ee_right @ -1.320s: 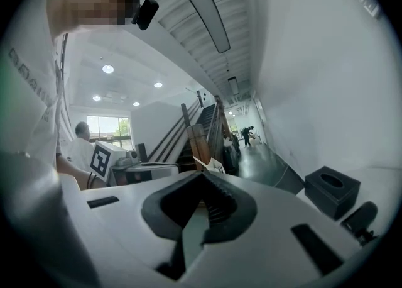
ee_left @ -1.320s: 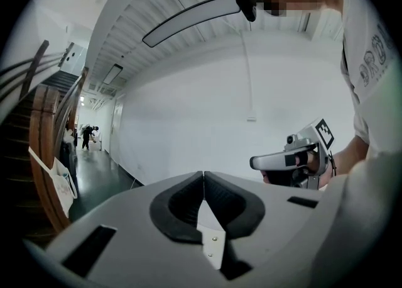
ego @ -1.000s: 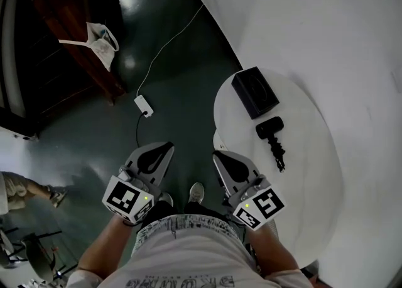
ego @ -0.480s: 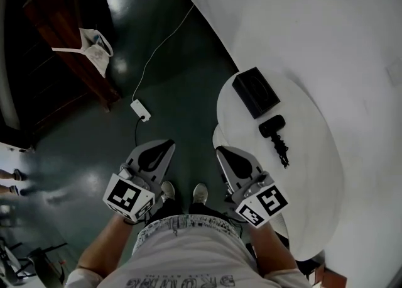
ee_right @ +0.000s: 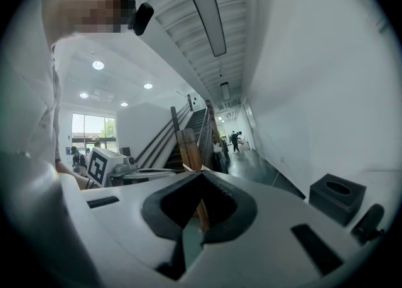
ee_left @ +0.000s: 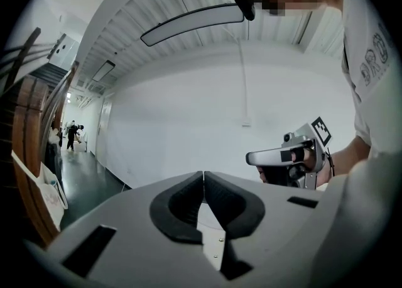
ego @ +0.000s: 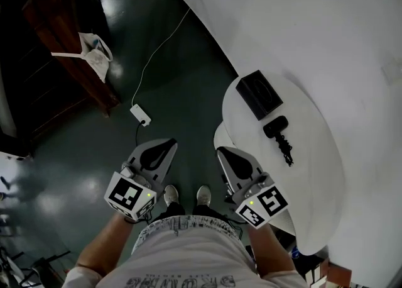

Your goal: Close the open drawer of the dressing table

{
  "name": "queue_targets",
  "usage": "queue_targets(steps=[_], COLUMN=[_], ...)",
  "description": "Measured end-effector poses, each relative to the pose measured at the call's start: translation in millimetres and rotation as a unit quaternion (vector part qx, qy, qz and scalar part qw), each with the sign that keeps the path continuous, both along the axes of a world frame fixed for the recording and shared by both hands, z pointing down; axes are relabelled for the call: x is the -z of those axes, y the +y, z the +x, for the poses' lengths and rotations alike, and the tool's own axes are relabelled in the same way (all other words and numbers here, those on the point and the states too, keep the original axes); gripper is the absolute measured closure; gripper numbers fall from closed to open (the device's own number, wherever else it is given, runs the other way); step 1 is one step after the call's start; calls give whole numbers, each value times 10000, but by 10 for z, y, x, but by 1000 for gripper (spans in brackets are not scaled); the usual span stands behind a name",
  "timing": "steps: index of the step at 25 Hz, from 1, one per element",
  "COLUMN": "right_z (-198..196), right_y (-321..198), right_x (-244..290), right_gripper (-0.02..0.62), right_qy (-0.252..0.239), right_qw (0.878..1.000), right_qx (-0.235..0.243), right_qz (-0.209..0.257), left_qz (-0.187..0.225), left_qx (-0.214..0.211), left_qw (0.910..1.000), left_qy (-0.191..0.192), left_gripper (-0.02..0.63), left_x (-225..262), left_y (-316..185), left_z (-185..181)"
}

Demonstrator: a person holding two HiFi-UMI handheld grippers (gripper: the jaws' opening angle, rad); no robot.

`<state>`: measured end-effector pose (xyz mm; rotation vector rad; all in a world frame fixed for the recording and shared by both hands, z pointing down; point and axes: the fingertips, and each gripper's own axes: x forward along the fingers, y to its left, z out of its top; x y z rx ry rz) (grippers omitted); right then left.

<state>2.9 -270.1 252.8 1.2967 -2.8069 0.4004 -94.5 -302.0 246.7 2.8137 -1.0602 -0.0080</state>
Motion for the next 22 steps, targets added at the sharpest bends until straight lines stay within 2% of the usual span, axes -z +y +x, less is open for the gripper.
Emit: queue_targets(steps=[22], right_z=[-204], right_y=[-136], right_x=[-64], right_gripper=[589], right_qy=[45], right_qw=[9999], right_qx=[-108], right_qz=[-94], left_qz=[-1], left_qx=[-217], left_qw=[9998], left_qy=[40], left_gripper=[581], left_x=[-1], left_y=[-178], left_z=[-132])
